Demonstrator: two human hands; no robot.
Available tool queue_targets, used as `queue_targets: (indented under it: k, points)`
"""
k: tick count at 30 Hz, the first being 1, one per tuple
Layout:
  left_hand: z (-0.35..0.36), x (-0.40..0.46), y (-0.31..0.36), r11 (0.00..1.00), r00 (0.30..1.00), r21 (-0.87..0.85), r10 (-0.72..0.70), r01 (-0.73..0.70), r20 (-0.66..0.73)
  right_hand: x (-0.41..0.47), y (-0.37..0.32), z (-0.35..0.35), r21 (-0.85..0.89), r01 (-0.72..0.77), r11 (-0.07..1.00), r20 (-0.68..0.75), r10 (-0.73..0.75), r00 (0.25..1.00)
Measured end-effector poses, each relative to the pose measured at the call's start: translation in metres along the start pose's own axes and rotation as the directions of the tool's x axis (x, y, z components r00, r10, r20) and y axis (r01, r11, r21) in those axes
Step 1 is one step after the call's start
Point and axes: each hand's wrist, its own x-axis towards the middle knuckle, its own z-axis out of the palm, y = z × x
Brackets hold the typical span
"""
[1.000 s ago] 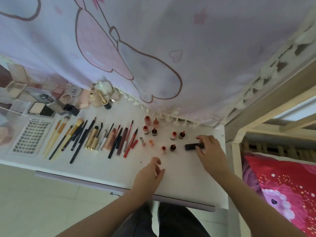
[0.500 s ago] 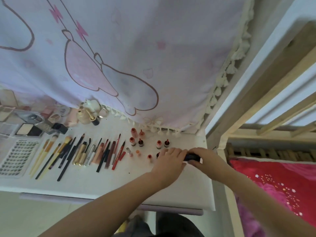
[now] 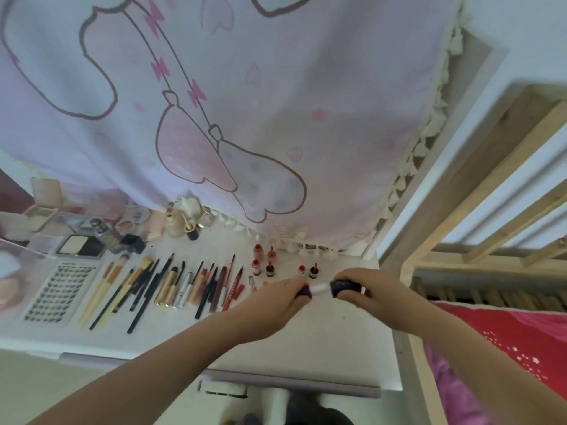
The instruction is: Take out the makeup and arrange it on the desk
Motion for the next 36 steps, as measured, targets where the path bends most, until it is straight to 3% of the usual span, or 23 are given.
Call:
queue_targets:
  k: [5,9,13,18,27,33,36]
  points:
    - [0.005,-0.017,-0.017,0.97,0.989,-0.22,-0.126,0.106,-0.077,-0.003,0.01,0.015,0.302,-0.153,0.941,0.002,0.16,0.987]
    - [0.039,-0.014,-0.008,0.948,0.987,-0.31,-0.113,0.073,-0.112,0.002,0.013,0.043,0.494,-0.225,0.84,-0.053,0.287,0.956]
    - [0.074,-0.015,-0.015,0.957,0.959,-0.263,-0.182,0.122,-0.216,0.003,0.024,0.067,0.418,-0.282,0.863,-0.166,0.378,0.911]
    - [0.099,-0.015,-0.034,0.923,0.919,-0.295,-0.32,0.247,-0.231,0.013,0.028,0.11,0.444,-0.363,0.819,-0.123,0.457,0.881]
    - [0.123,-0.012,-0.053,0.875,0.788,-0.375,-0.454,0.307,-0.414,0.045,0.019,0.159,0.291,-0.228,0.929,-0.131,0.274,0.953]
    - [0.132,-0.006,-0.056,0.808,0.745,-0.437,-0.56,0.395,-0.362,0.052,0.023,0.162,0.221,-0.21,0.952,-0.099,0.236,0.967]
    - [0.133,-0.007,-0.058,0.785,0.72,-0.455,-0.594,0.42,-0.359,0.049,0.029,0.157,0.292,-0.237,0.926,-0.051,0.263,0.963]
